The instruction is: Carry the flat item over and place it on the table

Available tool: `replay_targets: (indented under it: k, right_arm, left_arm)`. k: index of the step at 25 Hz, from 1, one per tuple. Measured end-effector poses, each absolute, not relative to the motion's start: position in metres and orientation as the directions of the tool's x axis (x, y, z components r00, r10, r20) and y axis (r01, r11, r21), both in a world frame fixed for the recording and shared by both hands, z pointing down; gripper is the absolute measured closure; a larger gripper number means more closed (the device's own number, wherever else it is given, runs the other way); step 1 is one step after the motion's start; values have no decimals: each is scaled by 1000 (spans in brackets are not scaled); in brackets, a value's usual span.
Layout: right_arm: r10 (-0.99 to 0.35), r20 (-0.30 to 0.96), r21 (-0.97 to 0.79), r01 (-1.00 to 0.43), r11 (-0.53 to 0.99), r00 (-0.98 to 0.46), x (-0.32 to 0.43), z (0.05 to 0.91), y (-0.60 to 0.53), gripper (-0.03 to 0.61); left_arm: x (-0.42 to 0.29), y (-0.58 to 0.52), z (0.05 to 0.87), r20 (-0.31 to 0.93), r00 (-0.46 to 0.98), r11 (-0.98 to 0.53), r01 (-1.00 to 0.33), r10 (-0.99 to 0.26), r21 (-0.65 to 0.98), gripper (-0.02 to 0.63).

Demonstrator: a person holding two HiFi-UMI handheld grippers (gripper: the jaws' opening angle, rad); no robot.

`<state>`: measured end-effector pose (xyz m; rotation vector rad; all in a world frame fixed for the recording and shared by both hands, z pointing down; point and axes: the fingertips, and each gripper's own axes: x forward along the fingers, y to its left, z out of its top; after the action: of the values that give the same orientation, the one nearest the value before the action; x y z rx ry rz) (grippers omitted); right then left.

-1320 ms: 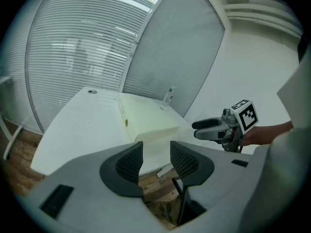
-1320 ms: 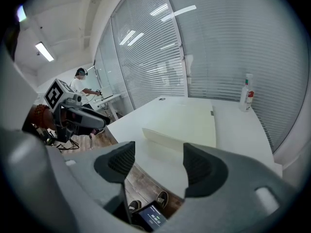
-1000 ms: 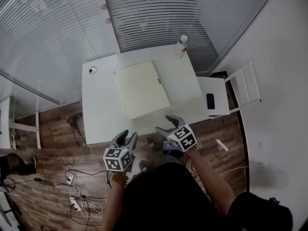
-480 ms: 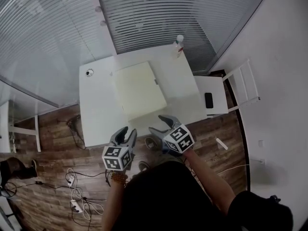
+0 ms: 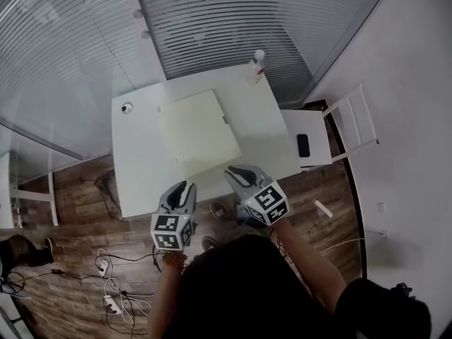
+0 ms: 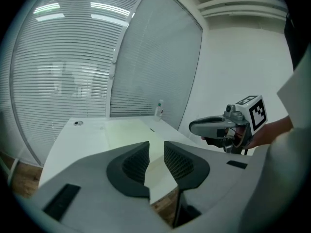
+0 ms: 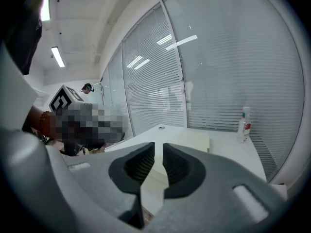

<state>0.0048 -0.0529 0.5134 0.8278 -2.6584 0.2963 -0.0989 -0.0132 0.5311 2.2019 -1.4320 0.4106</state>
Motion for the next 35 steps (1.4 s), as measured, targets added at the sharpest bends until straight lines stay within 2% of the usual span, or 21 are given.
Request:
replay_targets:
  k: [19,22,30,35]
  right_arm:
    - [-564,253,-38,-591,806,-786,0,452,-64,532]
    - [-588,236,-8,-607,795,-773,3,444,-65,557]
    - [-657,185,55,-659,750,-731,8,428,-75,560]
    - [-719,132,84,-715,694,-682,16,411,-80,580]
  left_arm:
    - [-82,-40,467,358,439,-415,-898,-824,146,548]
    - [-81,-45,452,327,431,-417,-902,-841,114,551]
    - [-77,-59,421,216,394,-403,-915,-893,1,561]
    - [-77,-60,412,193,363,-376,-926,-912,-34,561]
